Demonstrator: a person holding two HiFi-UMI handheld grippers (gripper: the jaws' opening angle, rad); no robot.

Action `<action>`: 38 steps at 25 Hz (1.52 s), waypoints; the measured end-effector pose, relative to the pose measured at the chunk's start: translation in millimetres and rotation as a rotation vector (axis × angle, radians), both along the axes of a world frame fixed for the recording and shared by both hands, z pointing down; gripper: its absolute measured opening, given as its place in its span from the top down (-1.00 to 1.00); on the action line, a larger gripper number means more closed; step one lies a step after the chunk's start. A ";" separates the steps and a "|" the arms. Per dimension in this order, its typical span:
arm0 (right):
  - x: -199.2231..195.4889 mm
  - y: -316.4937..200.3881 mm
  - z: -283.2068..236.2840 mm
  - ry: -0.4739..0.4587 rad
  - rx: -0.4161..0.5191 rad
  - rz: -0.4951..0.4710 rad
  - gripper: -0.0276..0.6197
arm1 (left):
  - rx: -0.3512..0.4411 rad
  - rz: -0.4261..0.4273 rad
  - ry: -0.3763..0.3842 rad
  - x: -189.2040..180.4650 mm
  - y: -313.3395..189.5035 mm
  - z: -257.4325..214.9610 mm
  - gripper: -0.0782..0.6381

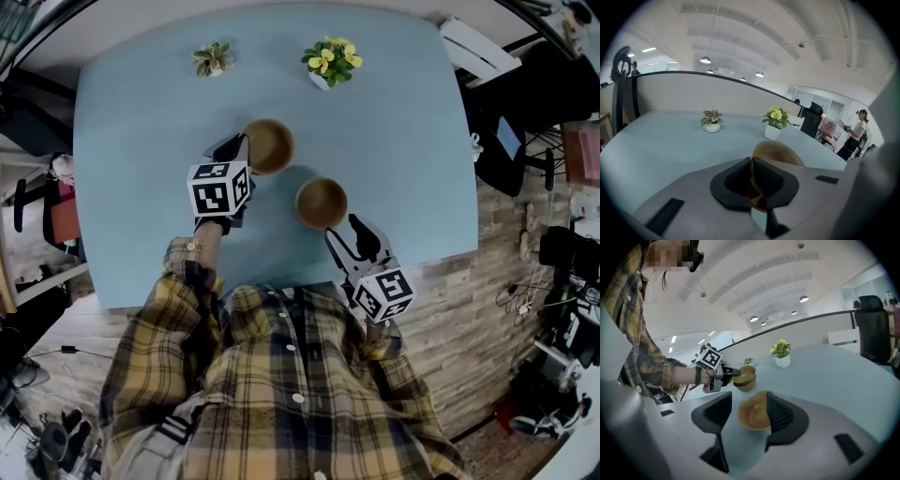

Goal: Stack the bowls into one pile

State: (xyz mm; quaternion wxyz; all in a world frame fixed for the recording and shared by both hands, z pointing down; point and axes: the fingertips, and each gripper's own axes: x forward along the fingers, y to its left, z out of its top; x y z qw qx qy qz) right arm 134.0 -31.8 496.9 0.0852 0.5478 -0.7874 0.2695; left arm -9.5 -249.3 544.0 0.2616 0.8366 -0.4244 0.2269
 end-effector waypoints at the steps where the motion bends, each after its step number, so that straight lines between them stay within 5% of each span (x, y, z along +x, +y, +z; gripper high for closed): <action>1: 0.1 -0.1 0.1 -0.001 0.000 -0.001 0.18 | 0.007 -0.003 -0.013 -0.3 -0.6 0.8 0.76; 7: -3.0 -4.0 1.8 -0.001 -0.001 -0.021 0.18 | 0.039 0.009 -0.084 -1.1 0.1 6.5 0.72; 16: -5.8 -6.0 0.0 0.004 0.002 -0.041 0.18 | 0.109 0.070 -0.144 5.4 2.9 0.9 0.37; 30: 4.3 -17.1 -5.9 0.044 0.040 -0.069 0.18 | 0.225 0.085 -0.159 -10.9 48.4 -38.0 0.37; 38: 16.1 -31.9 3.7 0.095 0.023 -0.100 0.18 | 0.202 0.059 -0.115 -27.0 98.1 -45.9 0.41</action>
